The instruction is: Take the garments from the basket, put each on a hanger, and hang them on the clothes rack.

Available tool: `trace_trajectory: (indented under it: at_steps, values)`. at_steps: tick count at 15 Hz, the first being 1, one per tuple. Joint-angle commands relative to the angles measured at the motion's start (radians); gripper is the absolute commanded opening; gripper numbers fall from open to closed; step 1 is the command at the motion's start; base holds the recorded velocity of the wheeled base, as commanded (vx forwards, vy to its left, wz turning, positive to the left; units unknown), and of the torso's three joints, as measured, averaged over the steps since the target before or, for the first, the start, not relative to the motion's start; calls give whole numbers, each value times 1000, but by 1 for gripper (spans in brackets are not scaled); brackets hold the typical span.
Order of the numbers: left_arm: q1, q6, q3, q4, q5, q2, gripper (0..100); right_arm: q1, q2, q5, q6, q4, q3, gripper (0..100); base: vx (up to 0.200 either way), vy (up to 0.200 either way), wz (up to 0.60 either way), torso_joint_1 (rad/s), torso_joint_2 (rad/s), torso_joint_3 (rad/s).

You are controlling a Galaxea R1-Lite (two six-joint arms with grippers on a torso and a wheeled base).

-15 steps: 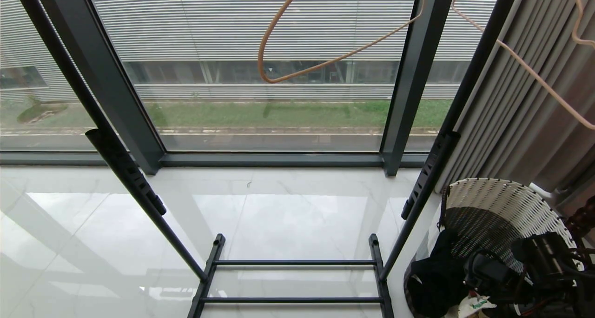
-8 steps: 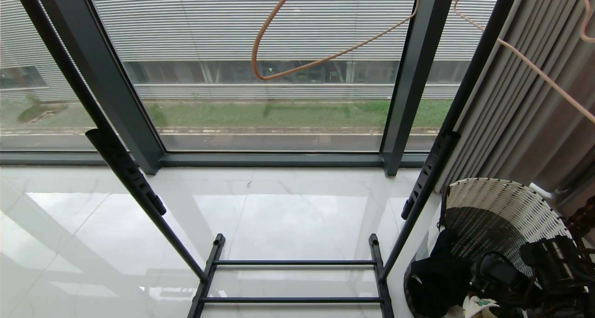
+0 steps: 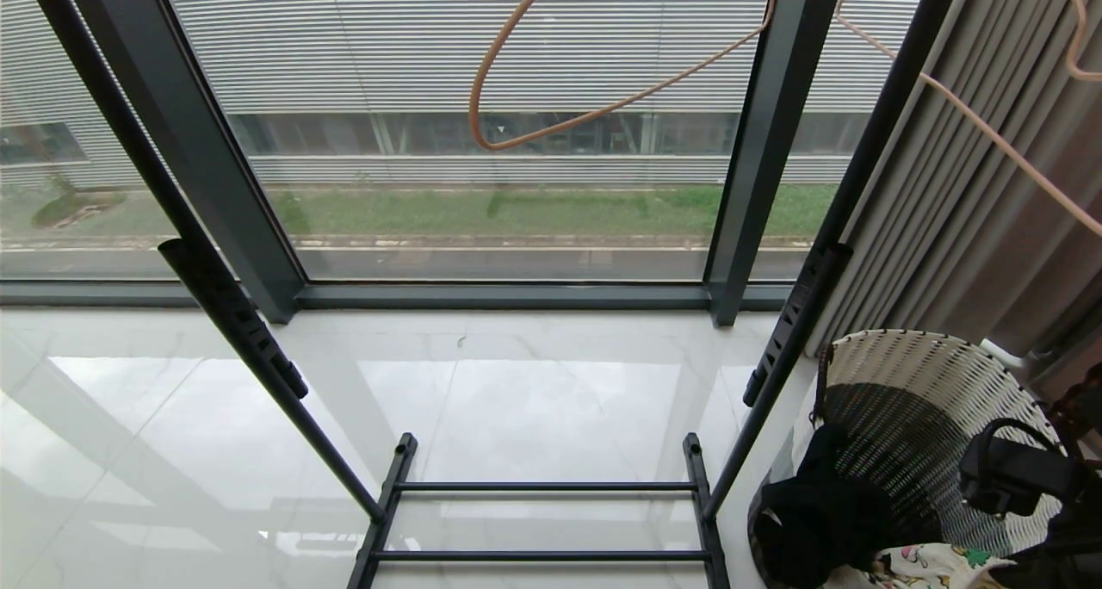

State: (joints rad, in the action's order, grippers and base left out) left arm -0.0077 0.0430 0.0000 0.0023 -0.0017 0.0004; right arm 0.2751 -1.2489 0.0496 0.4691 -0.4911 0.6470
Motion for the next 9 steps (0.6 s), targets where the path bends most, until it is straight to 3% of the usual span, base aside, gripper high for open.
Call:
trace_trajectory:
  at_steps: [1, 9]
  values:
    - [0, 5, 0, 1, 0, 0, 100, 62, 189, -4, 3, -119, 140, 0, -200, 0, 0, 7, -2, -2]
    - [0, 9, 0, 1, 0, 0, 100, 182, 240, -4, 6, -121, 192, 0, -200, 0, 0, 1, 3, 1]
